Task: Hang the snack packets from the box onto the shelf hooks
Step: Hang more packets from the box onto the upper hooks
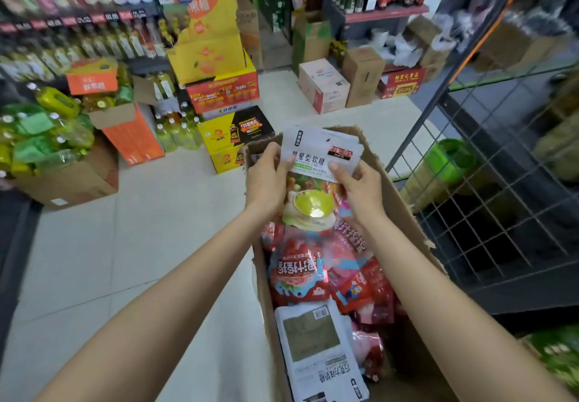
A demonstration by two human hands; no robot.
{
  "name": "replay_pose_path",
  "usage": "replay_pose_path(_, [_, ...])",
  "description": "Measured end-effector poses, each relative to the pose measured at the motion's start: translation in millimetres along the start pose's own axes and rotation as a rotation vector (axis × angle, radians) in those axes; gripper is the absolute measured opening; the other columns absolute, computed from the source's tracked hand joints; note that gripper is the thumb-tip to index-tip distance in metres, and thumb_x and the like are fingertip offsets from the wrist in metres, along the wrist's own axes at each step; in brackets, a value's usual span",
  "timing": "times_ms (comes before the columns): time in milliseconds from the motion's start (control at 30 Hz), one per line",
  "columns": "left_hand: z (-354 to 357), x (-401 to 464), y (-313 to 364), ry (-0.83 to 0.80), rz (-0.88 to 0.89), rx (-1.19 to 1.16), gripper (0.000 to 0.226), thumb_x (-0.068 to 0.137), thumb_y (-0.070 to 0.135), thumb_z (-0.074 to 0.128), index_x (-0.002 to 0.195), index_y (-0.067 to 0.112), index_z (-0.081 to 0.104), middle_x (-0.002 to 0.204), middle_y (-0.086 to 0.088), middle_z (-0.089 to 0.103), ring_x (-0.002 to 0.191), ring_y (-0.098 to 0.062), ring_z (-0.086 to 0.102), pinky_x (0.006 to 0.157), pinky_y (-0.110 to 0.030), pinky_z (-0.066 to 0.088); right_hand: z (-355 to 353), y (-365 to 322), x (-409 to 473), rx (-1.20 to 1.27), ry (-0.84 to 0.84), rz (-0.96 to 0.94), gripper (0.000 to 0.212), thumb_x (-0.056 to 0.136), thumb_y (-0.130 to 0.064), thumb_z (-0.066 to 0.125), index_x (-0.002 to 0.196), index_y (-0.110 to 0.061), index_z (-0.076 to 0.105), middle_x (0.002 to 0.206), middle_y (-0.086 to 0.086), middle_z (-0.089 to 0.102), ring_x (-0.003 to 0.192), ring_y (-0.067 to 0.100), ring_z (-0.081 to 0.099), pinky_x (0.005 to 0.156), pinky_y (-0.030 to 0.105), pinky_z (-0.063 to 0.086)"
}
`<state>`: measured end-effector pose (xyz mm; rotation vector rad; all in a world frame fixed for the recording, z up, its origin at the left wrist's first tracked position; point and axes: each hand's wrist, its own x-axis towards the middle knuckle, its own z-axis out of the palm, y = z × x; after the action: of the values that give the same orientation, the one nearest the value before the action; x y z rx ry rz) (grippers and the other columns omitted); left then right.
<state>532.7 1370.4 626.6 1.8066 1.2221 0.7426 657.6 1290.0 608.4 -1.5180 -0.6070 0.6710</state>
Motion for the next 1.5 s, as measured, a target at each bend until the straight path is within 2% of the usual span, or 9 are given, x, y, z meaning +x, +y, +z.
replay_pose_path(200, [-21.6,-54.1,30.7,-0.046,0.153,-0.211,0.016,0.098,0.030,0.045,0.098,0.015,0.049,0.091,-0.004,0.066,0.072,-0.022,0.060,0.068,-0.043,0.049,-21.8,-47.2,-64.7,-0.015,0.036,-0.166,0.010,0.088,-0.014,0.065,0.098,-0.016,0.066,0.092,-0.003,0.069,0.081,0.002,0.065,0.071,0.016,0.052])
replay_pose_path(267, [-27.8,-81.9,46.0,-0.090,0.218,-0.281,0.015,0.099,0.030,0.044,0.102,0.016,0.047,0.097,-0.005,0.066,0.076,-0.020,0.060,0.073,-0.044,0.050,-35.3,-62.8,-96.0,-0.026,0.075,-0.215,0.009,0.088,-0.016,0.066,0.097,-0.017,0.067,0.093,-0.001,0.070,0.086,0.010,0.066,0.077,0.025,0.054])
replay_pose_path(400, [-37.8,-152.4,84.9,-0.216,0.414,-0.456,0.029,0.100,0.023,0.044,0.128,0.027,0.040,0.121,0.009,0.059,0.107,-0.006,0.059,0.088,-0.028,0.049,-73.2,-97.4,-178.0,-0.007,0.186,-0.307,0.008,0.088,-0.015,0.065,0.093,-0.022,0.067,0.091,-0.008,0.071,0.086,0.007,0.068,0.078,0.026,0.055])
replay_pose_path(533, [-40.8,-232.8,139.1,-0.346,0.602,-0.562,0.058,0.099,0.016,0.045,0.131,0.058,0.023,0.144,0.001,0.043,0.124,-0.014,0.050,0.101,-0.040,0.045,-121.4,-139.4,-272.6,-0.019,0.320,-0.389,0.010,0.088,-0.014,0.064,0.095,-0.021,0.068,0.091,-0.010,0.071,0.083,0.004,0.068,0.073,0.022,0.055])
replay_pose_path(700, [-29.3,-339.9,216.0,-0.519,0.766,-0.560,0.045,0.097,-0.003,0.039,0.121,0.034,0.048,0.135,0.007,0.046,0.116,0.003,0.040,0.085,0.005,0.029,-194.5,-188.8,-387.1,-0.139,0.570,-0.457,0.006,0.090,-0.021,0.063,0.091,-0.025,0.068,0.091,-0.006,0.073,0.089,0.014,0.069,0.080,0.037,0.056])
replay_pose_path(933, [-1.9,-495.0,317.0,-0.799,0.949,-0.748,0.037,0.094,-0.001,0.045,0.121,0.023,0.057,0.115,0.018,0.056,0.097,0.011,0.052,0.083,-0.005,0.040,-309.9,-240.6,-543.7,-0.253,0.918,-0.511,0.010,0.093,-0.019,0.060,0.094,-0.018,0.070,0.088,-0.006,0.072,0.083,0.010,0.068,0.075,0.035,0.056])
replay_pose_path(1200, [48.8,-673.2,411.5,-0.820,1.021,-0.873,0.040,0.087,0.004,0.059,0.121,0.026,0.056,0.123,0.014,0.056,0.119,-0.005,0.049,0.105,-0.035,0.040,-439.8,-280.6,-698.9,-0.304,1.132,-0.564,0.014,0.094,-0.013,0.057,0.101,-0.015,0.069,0.088,-0.010,0.070,0.077,0.001,0.066,0.070,0.021,0.055])
replay_pose_path(1367, [82.4,-754.9,445.8,-0.739,0.937,-0.913,0.036,0.091,0.014,0.058,0.125,0.024,0.058,0.128,0.012,0.055,0.122,-0.004,0.046,0.105,-0.025,0.037,-512.2,-297.5,-753.1,-0.415,1.195,-0.575,0.019,0.094,-0.013,0.056,0.109,-0.018,0.065,0.099,-0.009,0.069,0.094,0.009,0.065,0.085,0.033,0.054])
replay_pose_path(1500, [95.4,-791.2,469.9,-0.739,0.957,-0.921,0.035,0.096,0.014,0.048,0.130,0.017,0.055,0.132,0.009,0.052,0.117,0.007,0.041,0.088,0.006,0.030,-554.8,-304.4,-776.0,-0.447,1.222,-0.572,0.021,0.095,-0.019,0.056,0.113,-0.020,0.065,0.105,-0.007,0.070,0.097,0.010,0.066,0.086,0.039,0.056])
